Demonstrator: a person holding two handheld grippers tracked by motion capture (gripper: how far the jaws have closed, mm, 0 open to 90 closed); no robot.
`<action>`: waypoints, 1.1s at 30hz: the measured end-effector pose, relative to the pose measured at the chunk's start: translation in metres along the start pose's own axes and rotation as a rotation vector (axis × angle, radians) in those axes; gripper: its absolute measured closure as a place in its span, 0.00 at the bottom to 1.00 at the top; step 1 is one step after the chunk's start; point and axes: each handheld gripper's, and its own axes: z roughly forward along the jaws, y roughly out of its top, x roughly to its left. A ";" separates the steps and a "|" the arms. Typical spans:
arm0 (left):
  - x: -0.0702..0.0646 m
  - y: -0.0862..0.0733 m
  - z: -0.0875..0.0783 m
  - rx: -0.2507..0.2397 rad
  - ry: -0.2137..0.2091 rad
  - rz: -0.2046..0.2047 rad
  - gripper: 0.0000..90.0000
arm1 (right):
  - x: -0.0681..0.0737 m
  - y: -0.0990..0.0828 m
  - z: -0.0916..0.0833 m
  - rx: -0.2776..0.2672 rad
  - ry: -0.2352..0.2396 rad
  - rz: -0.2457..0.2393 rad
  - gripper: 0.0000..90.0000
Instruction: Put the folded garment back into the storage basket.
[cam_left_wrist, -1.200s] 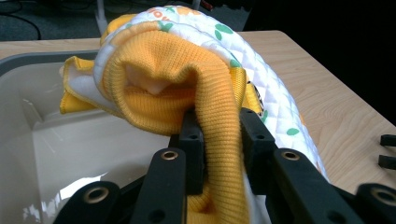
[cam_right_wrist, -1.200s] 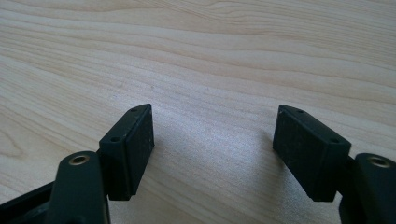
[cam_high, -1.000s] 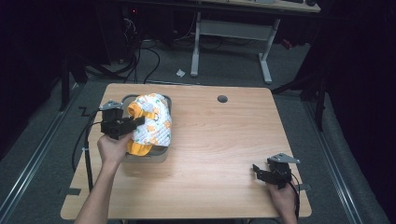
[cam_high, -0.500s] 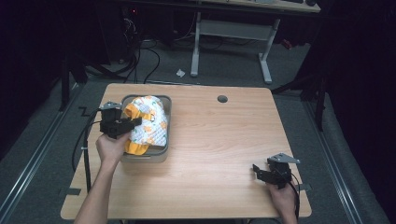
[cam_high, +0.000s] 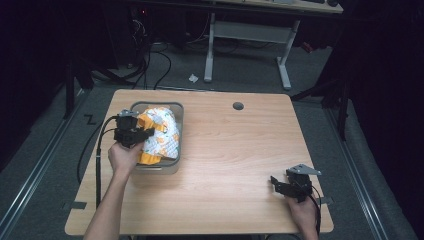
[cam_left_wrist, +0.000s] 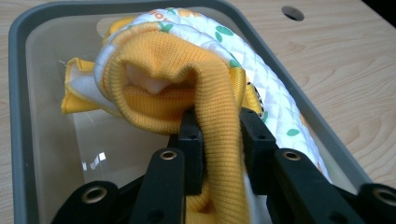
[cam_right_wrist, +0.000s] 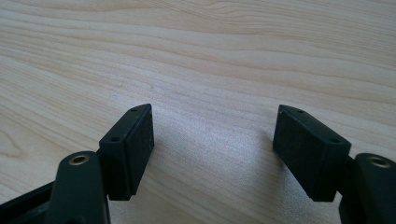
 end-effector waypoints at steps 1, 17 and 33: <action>0.000 0.000 0.001 0.006 0.001 0.002 0.82 | 0.000 0.000 0.000 0.000 0.000 0.000 0.33; 0.000 -0.001 0.019 0.064 0.134 0.009 0.58 | 0.000 0.000 0.000 0.000 0.000 0.000 0.33; -0.024 0.000 -0.013 -0.060 0.091 0.062 0.42 | 0.000 0.000 0.000 0.000 0.000 0.000 0.33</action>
